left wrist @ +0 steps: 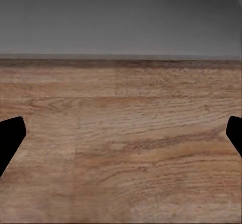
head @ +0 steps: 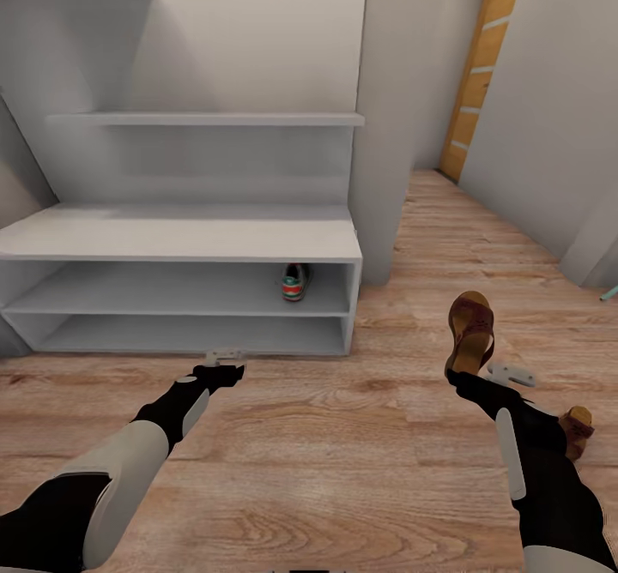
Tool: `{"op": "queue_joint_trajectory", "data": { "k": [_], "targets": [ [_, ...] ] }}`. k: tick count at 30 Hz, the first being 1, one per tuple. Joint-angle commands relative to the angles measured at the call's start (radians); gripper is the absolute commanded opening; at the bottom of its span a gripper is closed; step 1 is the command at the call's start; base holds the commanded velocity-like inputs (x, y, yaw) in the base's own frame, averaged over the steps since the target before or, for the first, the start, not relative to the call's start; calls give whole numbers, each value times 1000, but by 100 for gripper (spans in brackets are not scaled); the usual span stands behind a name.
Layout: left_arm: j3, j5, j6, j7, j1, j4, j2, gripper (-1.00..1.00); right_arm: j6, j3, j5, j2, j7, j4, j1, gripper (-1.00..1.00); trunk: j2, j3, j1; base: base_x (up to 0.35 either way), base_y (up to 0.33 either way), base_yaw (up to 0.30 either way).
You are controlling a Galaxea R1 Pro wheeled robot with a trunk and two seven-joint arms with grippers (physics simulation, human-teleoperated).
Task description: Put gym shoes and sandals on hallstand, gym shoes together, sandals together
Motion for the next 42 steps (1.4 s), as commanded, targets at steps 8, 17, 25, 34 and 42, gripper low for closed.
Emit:
{"op": "queue_joint_trajectory", "data": {
  "k": [8, 17, 25, 34, 42],
  "targets": [
    [2, -1, 7, -4, 0, -2, 1, 100, 6, -1, -10, 0, -4, -2, -1, -100, 0, -1, 0, -137, 317, 0],
    [2, -1, 7, -4, 0, -2, 1, 100, 6, -1, -10, 0, -4, -2, -1, -100, 0, -1, 0, -78, 332, 0],
    [2, -2, 6, -5, 0, -2, 0, 100, 6, -1, -10, 0, -4, -2, -1, -100, 0, -1, 0, -4, 347, 0],
    [2, -2, 6, -6, 0, -2, 1, 100, 6, -1, -10, 0, -4, -2, -1, -100, 0, -1, 0, 0, 349, 0],
    [2, -1, 6, -6, 0, -2, 1, 100, 6, -1, -10, 0, -4, -2, -1, -100, 0, -1, 0, 0, 349, 0]
  ]
}}
